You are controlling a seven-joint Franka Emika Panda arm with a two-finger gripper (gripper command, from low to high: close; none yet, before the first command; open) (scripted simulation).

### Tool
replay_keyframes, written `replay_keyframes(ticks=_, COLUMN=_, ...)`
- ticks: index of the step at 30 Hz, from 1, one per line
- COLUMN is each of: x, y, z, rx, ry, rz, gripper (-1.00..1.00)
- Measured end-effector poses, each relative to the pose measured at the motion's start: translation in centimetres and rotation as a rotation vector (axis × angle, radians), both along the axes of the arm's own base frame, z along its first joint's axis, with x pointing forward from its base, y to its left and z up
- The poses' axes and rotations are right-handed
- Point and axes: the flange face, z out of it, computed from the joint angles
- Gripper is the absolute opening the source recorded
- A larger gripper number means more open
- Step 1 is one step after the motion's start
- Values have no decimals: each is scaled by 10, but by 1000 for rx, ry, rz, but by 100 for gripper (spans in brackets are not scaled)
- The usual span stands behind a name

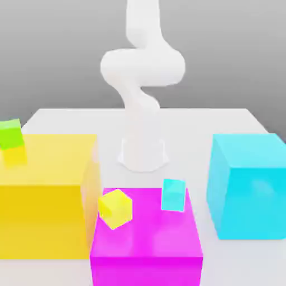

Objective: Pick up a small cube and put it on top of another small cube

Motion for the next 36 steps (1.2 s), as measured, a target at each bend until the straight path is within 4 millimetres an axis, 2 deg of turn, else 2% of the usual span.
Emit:
replay_keyframes(ticks=5, x=60, y=36, z=-46, rx=26, ry=113, rz=57, gripper=0)
replay_keyframes(ticks=10, x=108, y=80, z=-101, rx=36, ry=224, rz=107, gripper=0)
replay_keyframes(ticks=14, x=139, y=120, z=-153, rx=33, ry=313, rz=142, gripper=0)
replay_keyframes(ticks=18, x=159, y=166, z=-210, rx=18, ry=400, rz=182, gripper=0)
replay_keyframes(ticks=20, x=165, y=191, z=-240, rx=7, ry=443, rz=203, gripper=0)
replay_keyframes(ticks=26, x=176, y=247, z=-338, rx=-36, ry=567, rz=230, gripper=0)
replay_keyframes(ticks=33, x=157, y=312, z=-461, rx=-117, ry=701, rz=268, gripper=0)
replay_keyframes(ticks=36, x=150, y=326, z=-514, rx=-141, ry=730, rz=275, gripper=0)
